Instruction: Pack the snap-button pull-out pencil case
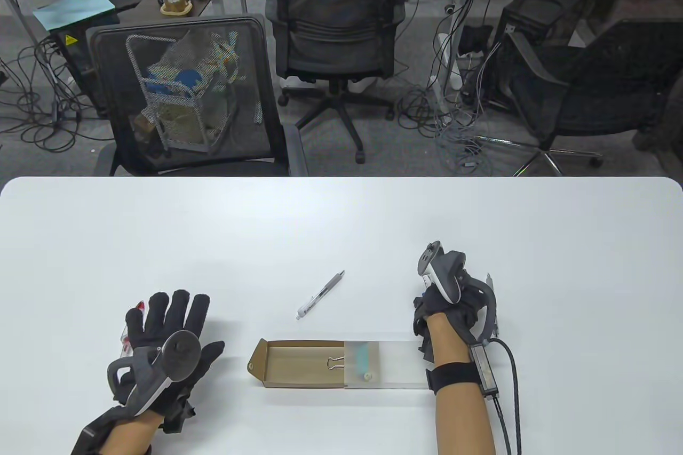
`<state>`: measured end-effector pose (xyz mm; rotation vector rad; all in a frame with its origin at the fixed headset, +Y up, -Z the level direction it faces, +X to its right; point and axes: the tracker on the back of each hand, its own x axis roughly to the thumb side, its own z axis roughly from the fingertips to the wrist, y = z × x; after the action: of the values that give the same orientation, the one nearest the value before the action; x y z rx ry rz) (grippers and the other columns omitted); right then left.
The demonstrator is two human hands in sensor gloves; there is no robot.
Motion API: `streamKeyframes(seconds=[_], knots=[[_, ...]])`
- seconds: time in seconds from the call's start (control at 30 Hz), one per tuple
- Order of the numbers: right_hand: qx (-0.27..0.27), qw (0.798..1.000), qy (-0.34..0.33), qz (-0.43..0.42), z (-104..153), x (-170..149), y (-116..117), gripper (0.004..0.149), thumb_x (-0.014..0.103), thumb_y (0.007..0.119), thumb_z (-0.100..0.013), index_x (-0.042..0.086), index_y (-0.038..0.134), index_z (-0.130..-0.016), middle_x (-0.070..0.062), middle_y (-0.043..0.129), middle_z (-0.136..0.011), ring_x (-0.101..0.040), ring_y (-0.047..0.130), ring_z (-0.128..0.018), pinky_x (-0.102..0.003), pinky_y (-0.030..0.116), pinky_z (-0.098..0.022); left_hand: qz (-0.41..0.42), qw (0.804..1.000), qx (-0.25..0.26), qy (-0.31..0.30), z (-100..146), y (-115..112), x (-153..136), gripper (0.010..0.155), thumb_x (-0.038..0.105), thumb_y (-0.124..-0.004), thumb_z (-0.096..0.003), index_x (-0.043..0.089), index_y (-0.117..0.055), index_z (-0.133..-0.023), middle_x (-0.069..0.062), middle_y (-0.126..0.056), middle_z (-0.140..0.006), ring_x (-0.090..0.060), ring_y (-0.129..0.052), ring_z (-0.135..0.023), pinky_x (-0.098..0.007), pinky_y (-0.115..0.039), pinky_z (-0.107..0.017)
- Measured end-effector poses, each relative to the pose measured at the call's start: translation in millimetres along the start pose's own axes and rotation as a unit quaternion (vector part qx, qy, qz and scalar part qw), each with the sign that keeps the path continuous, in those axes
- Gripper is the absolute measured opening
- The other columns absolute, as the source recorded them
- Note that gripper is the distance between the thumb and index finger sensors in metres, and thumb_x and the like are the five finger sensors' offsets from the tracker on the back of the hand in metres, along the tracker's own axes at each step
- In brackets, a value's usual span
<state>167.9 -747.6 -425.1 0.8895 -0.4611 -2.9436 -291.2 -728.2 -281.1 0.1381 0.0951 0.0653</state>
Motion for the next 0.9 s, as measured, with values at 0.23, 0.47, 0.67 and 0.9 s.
streamKeyframes(seconds=[0.23, 0.47, 0.67, 0.9], knots=[[-0.011, 1.000, 0.002, 0.003, -0.5, 0.1, 1.3, 0.075, 0.058, 0.089, -0.032, 0.031, 0.069, -0.099, 0.003, 0.080, -0.101, -0.026, 0.079, -0.092, -0.052, 0.062, -0.074, -0.005, 1.000, -0.004, 0.001, 0.0, -0.4, 0.8, 0.090, 0.068, -0.081, -0.0311, 0.049, -0.043, -0.110, 0.011, -0.039, -0.124, -0.029, -0.031, -0.122, -0.065, -0.018, -0.085], [-0.021, 1.000, -0.007, -0.006, 1.3, -3.6, -1.5, 0.074, 0.058, 0.087, -0.032, 0.030, 0.070, -0.098, 0.003, 0.081, -0.100, -0.026, 0.080, -0.091, -0.051, 0.062, -0.073, -0.008, 1.000, -0.002, 0.000, 0.1, -0.6, 1.2, 0.091, 0.068, -0.081, -0.0310, 0.049, -0.042, -0.111, 0.011, -0.039, -0.124, -0.029, -0.031, -0.122, -0.065, -0.018, -0.085], [-0.071, 0.994, -0.075, -0.041, 27.5, 1.8, -17.6, 0.073, 0.058, 0.086, -0.033, 0.032, 0.068, -0.099, 0.005, 0.078, -0.102, -0.026, 0.079, -0.092, -0.051, 0.062, -0.074, -0.010, 1.000, -0.004, -0.002, 0.1, -1.5, 2.4, 0.090, 0.068, -0.081, -0.0310, 0.049, -0.042, -0.111, 0.011, -0.039, -0.124, -0.029, -0.031, -0.122, -0.065, -0.018, -0.085], [-0.136, 0.959, -0.235, -0.075, 94.1, 21.9, -30.9, 0.072, 0.056, 0.084, -0.035, 0.033, 0.066, -0.100, 0.006, 0.075, -0.105, -0.025, 0.076, -0.095, -0.051, 0.060, -0.076, -0.015, 1.000, 0.000, -0.004, 1.4, -0.7, 3.5, 0.091, 0.069, -0.080, -0.0310, 0.049, -0.042, -0.111, 0.011, -0.039, -0.124, -0.029, -0.031, -0.122, -0.065, -0.018, -0.085]])
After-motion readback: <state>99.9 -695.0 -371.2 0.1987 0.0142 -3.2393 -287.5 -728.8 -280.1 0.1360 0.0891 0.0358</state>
